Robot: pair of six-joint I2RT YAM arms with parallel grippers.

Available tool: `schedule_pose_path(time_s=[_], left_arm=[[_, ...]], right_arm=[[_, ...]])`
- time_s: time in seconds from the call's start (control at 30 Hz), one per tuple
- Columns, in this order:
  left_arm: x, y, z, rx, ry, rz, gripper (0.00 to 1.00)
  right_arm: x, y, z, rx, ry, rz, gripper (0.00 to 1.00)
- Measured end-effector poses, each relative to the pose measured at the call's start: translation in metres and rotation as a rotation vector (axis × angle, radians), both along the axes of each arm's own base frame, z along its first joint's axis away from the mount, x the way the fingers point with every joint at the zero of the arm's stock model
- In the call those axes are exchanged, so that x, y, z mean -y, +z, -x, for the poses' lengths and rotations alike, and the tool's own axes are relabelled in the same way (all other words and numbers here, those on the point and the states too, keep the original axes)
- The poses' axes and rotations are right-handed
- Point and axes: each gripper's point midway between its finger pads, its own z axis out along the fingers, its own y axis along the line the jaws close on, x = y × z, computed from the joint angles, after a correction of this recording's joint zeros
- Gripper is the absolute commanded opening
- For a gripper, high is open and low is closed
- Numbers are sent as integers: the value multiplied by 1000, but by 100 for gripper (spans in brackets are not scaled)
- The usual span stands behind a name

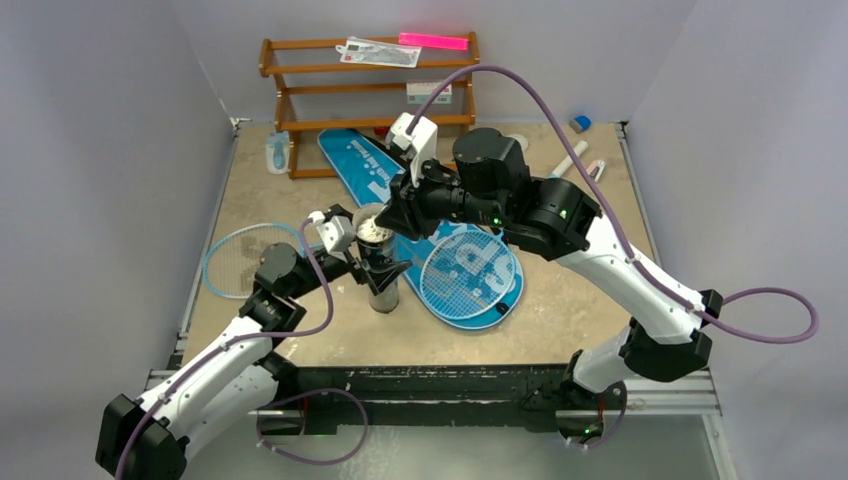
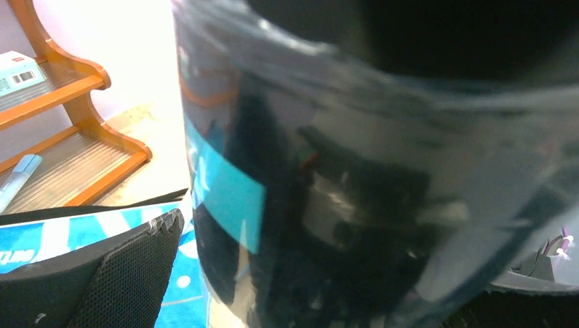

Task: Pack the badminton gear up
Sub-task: Place the shuttlecock at the shuttle tube.

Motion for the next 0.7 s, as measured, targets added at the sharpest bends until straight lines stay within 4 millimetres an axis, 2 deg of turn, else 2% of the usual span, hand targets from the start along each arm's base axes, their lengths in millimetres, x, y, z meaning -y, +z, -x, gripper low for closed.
schedule_pose_path(time_s=[0.23, 0.4, 0.53, 0.7], left_arm=[[3, -1, 4, 8, -32, -12, 99], [7, -2, 6, 11, -65, -24, 95], [13, -2, 7, 7, -101, -37, 93], [19, -4, 5, -13, -125, -46, 90]], right_arm=[[-3, -13, -1, -27, 4, 44, 15], [-3, -14, 0, -34, 9, 54, 17], [0, -15, 1, -40, 7, 65, 26], [2, -14, -2, -36, -8, 79, 48]])
